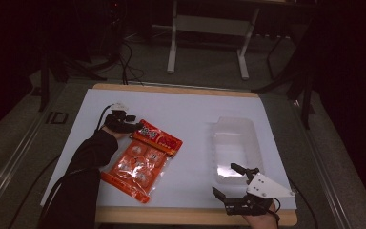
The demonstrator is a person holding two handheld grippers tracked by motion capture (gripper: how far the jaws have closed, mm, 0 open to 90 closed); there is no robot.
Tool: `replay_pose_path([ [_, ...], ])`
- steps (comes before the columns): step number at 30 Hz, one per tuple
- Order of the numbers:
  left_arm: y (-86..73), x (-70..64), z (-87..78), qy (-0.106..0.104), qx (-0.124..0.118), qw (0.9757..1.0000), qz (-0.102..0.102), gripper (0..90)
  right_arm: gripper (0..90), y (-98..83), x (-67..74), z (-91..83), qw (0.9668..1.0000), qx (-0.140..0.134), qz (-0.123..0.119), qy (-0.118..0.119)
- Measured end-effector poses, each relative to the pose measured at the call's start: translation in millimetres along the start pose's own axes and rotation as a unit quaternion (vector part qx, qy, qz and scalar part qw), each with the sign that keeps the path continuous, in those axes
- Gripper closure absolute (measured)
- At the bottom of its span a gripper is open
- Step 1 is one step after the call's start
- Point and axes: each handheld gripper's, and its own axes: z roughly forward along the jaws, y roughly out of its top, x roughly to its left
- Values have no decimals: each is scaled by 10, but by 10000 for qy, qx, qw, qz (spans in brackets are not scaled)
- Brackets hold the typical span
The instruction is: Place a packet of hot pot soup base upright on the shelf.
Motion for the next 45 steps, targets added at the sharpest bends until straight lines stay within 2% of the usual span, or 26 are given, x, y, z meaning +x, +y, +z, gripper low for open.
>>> replay_pose_path([
  [3, -23, -3, 52, -51, 163, 9999, 28, 443, 103, -3, 7, 5, 10000, 30, -2, 11],
  [6, -34, -18, 80, -11, 225, 9997, 82, 487, 103, -7, 5, 11, 10000, 46, 4, 18],
  [8, -33, -26, 76, -46, 158, 9998, 90, 521, 103, -8, 3, 11, 10000, 46, 1, 25],
  [9, -31, -31, 84, -40, 225, 9996, 136, 542, 103, -8, 4, 10, 10000, 49, 0, 20],
  [13, -12, -64, 121, -347, 393, 9985, 144, 564, 104, -11, -3, 10, 10000, 55, 4, 13],
  [16, -4, -115, 126, -381, 449, 9979, 262, 668, 104, -11, -6, 11, 10000, 55, 14, 2],
  [17, -1, -128, 129, -289, 490, 9979, 296, 723, 104, -10, -8, 11, 10000, 61, 23, 5],
  [18, 5, -137, 132, -271, 527, 9978, 302, 737, 104, -10, -9, 12, 10000, 56, 23, -2],
  [22, 43, -256, 149, 96, 690, 9952, 690, 831, 104, -5, -3, 14, 10000, 57, 15, -21],
  [25, 64, -298, 152, 244, 766, 9938, 762, 883, 104, 1, -1, 8, 10000, 40, 43, -19],
  [30, 60, -339, 137, 393, 672, 9944, 721, 900, 105, 7, -3, -8, 10000, 16, 13, -69],
  [33, 84, -366, 93, 437, 551, 9946, 762, 900, 115, 11, -13, -6, 9999, 9, 16, -109],
  [36, 118, -391, 23, 437, 388, 9957, 719, 900, 118, 15, -12, -16, 9999, 15, 2, -136],
  [41, 172, -442, -84, 470, 230, 9958, 747, 900, 118, 20, -25, -39, 9999, -41, 61, -143],
  [45, 253, -508, -263, 442, -9, 9957, 810, 900, 112, 34, -37, -59, 9998, -94, 144, -134],
])
